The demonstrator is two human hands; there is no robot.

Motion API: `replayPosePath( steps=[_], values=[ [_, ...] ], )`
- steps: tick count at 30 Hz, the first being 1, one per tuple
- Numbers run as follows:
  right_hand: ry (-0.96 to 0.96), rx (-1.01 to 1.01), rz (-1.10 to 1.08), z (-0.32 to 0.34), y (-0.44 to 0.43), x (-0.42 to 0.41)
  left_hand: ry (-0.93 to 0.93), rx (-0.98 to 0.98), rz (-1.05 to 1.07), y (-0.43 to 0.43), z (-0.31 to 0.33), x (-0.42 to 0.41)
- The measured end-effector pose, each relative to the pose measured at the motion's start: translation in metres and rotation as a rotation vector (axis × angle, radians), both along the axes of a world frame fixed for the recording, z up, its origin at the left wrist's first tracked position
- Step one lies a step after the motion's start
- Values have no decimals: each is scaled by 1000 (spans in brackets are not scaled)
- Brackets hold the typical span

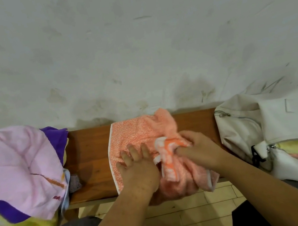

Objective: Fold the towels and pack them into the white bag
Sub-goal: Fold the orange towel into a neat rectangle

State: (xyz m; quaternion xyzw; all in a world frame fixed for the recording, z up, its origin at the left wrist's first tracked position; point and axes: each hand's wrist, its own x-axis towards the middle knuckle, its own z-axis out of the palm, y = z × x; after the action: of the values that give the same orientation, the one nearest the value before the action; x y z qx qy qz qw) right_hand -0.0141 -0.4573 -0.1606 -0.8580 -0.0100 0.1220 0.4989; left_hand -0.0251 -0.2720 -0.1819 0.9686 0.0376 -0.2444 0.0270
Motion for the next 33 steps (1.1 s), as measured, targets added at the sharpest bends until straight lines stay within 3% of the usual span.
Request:
replayPosePath(
  steps=[2,3,5,7,9,12,14,18,20,21,25,26,27,30,33],
  values=[
    [69,28,195,3,7,2,6,2,8,0,-1,0],
    [147,136,216,4,9,5,7,4,9,0,-1,0],
    [366,461,56,8,14,11,4,7,7,1,-2,-1],
    [474,612,-193,0,17,28,-1,1,4,1,-2,-1],
    [514,572,-342,-12,21,44,-1,-2,-1,0,-1,0],
    [581,647,-331,-14,30,59,12,-8,-10,1,1,-1],
    [628,638,-259,-12,32,69,25,-2,-43,3,3,-2],
    [803,350,4,2,27,80,34,-19,-52,5,5,-2],
    [704,294,-43,8,21,87,30,-27,-49,4,5,-1],
    [567,297,-122,10,16,93,28,-26,-49,4,4,-1],
    [-187,224,-448,29,-10,110,34,-15,-41,1,3,1],
    [-294,192,-494,32,-17,112,33,-13,-41,1,3,1],
    [-337,163,-532,32,-23,114,32,-13,-39,1,3,1],
    [-232,-152,-577,26,-33,99,31,-24,-26,0,2,2],
    [-187,-218,-360,18,-18,56,23,-38,-2,-2,-1,3]
  ],
)
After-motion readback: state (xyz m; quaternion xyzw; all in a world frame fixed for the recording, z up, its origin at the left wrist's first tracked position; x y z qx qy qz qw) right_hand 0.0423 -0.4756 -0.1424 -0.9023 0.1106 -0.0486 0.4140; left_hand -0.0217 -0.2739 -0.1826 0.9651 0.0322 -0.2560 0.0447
